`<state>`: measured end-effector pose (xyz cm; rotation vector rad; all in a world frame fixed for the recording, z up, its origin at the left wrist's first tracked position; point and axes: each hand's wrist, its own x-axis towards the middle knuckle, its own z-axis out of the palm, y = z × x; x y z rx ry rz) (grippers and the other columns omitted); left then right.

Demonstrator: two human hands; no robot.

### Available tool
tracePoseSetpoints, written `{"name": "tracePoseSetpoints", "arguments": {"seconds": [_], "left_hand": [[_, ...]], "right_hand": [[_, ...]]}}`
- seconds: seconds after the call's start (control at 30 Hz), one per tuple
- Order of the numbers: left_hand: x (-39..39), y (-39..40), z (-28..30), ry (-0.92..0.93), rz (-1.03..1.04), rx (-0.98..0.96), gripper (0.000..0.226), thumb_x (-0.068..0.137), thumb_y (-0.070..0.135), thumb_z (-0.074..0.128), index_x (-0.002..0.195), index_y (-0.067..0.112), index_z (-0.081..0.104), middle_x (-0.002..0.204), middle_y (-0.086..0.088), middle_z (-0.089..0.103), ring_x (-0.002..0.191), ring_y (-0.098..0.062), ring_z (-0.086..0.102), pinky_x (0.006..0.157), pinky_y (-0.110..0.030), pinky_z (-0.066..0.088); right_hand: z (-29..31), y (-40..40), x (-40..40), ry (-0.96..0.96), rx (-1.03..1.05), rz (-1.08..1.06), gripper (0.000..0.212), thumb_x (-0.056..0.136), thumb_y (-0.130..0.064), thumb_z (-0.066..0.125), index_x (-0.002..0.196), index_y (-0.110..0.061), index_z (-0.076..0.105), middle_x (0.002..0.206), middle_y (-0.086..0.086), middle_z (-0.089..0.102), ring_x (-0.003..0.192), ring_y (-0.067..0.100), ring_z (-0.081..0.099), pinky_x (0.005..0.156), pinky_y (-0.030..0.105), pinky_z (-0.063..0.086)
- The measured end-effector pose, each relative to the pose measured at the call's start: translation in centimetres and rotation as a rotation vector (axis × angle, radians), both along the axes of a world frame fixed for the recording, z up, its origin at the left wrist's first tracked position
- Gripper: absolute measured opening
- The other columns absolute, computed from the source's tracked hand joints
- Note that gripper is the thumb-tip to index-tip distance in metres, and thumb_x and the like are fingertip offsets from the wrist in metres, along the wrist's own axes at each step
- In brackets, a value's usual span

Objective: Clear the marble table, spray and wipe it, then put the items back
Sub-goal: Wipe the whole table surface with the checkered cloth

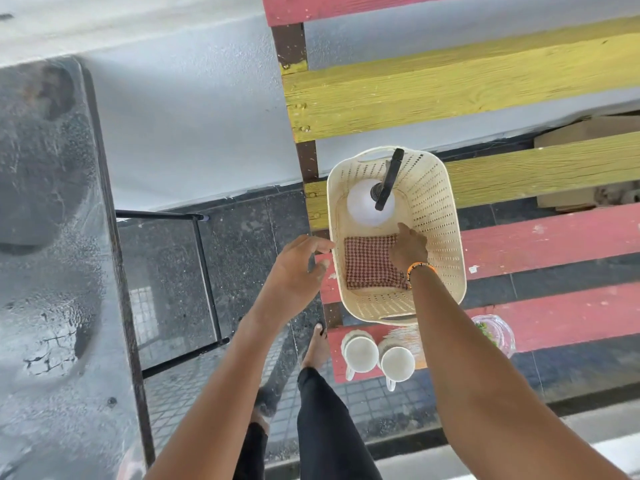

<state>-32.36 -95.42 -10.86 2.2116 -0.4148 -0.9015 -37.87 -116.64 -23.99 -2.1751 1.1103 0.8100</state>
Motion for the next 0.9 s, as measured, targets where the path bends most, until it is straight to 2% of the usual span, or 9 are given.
{"name": "tracePoseSetpoints", "arguments": {"seconds": [0.2,0.33,0.47,0.57,0.63,0.7,0.77,0.83,0.9], "left_hand": [[-0.7,0.7,0.1,0.015,-0.002,0.008,0.027,0.091,0.013,0.053,0.115,0.025,0.058,0.108,0.018,0.051,0.101,0.006,0.044,0.072,0.005,0.03],[-1.6,1.6,0.6,0.044,0.017,-0.011,0.025,0.091,0.016,0.054,0.114,0.025,0.058,0.11,0.016,0.053,0.105,0.003,0.045,0.085,-0.007,0.027],[-2.6,3.1,1.6,0.081,0.029,-0.039,0.03,0.089,0.018,0.058,0.118,0.025,0.055,0.12,0.01,0.055,0.109,0.001,0.047,0.095,-0.017,0.033],[-3.6,4.9,2.7,0.157,-0.041,-0.093,0.062,0.08,0.024,0.07,0.134,0.029,0.039,0.134,0.01,0.046,0.116,0.004,0.041,0.106,-0.024,0.032],[-4.5,6.3,3.9,0.272,-0.04,-0.252,0.091,0.069,0.026,0.079,0.142,0.028,0.025,0.137,0.014,0.04,0.12,0.009,0.039,0.105,-0.017,0.032],[-5.3,8.1,4.8,0.249,0.046,-0.382,0.099,0.062,0.025,0.084,0.142,0.024,0.026,0.132,0.013,0.046,0.119,0.011,0.044,0.1,-0.01,0.035],[-5.9,10.4,5.6,0.024,0.215,-0.354,0.078,0.067,0.022,0.08,0.134,0.024,0.041,0.111,0.021,0.059,0.1,0.01,0.056,0.084,-0.003,0.041],[-6.2,13.9,7.0,-0.187,0.444,-0.331,0.036,0.082,0.012,0.065,0.116,0.019,0.058,0.088,0.021,0.064,0.078,-0.002,0.061,0.068,-0.007,0.044],[-6.6,18.1,8.5,-0.138,0.669,-0.451,0.017,0.091,0.011,0.053,0.092,0.02,0.068,0.078,0.011,0.067,0.073,-0.009,0.062,0.067,-0.02,0.05]], "right_hand": [[0.3,-0.1,-1.1,-0.026,-0.105,0.181,0.036,0.085,-0.017,0.063,0.116,0.0,0.056,0.13,0.019,0.037,0.127,0.038,0.032,0.104,0.042,0.038],[3.6,1.5,-2.1,-0.216,0.031,0.032,0.017,0.075,-0.015,0.064,0.087,-0.003,0.059,0.091,0.01,0.056,0.087,0.03,0.056,0.068,0.032,0.044],[8.7,5.4,-2.6,-0.393,0.042,-0.078,0.018,0.069,-0.018,0.062,0.071,-0.006,0.049,0.061,0.001,0.046,0.058,0.019,0.042,0.05,0.028,0.031],[13.5,9.4,-2.3,-0.582,0.169,-0.183,0.022,0.071,-0.017,0.063,0.068,-0.014,0.042,0.061,-0.004,0.042,0.057,0.011,0.036,0.048,0.021,0.029],[16.7,12.6,-2.1,-0.647,0.287,-0.281,0.017,0.074,-0.017,0.062,0.071,-0.016,0.045,0.065,-0.005,0.049,0.059,0.01,0.043,0.05,0.018,0.035],[19.5,15.8,-1.8,-0.679,0.417,-0.326,0.012,0.078,-0.019,0.063,0.075,-0.02,0.052,0.07,-0.005,0.058,0.061,0.006,0.055,0.053,0.016,0.044],[22.0,18.8,-1.5,-0.674,0.645,-0.332,0.005,0.084,-0.021,0.063,0.086,-0.016,0.06,0.083,0.001,0.067,0.073,0.006,0.066,0.069,0.018,0.056],[24.1,22.1,-1.6,-0.654,0.88,-0.276,0.019,0.093,-0.023,0.053,0.099,-0.01,0.064,0.096,0.007,0.07,0.087,0.014,0.069,0.081,0.025,0.057],[25.5,25.6,-1.8,-0.656,0.888,-0.135,0.025,0.097,-0.023,0.043,0.102,-0.013,0.066,0.101,0.003,0.07,0.094,0.015,0.068,0.085,0.024,0.054]]}}
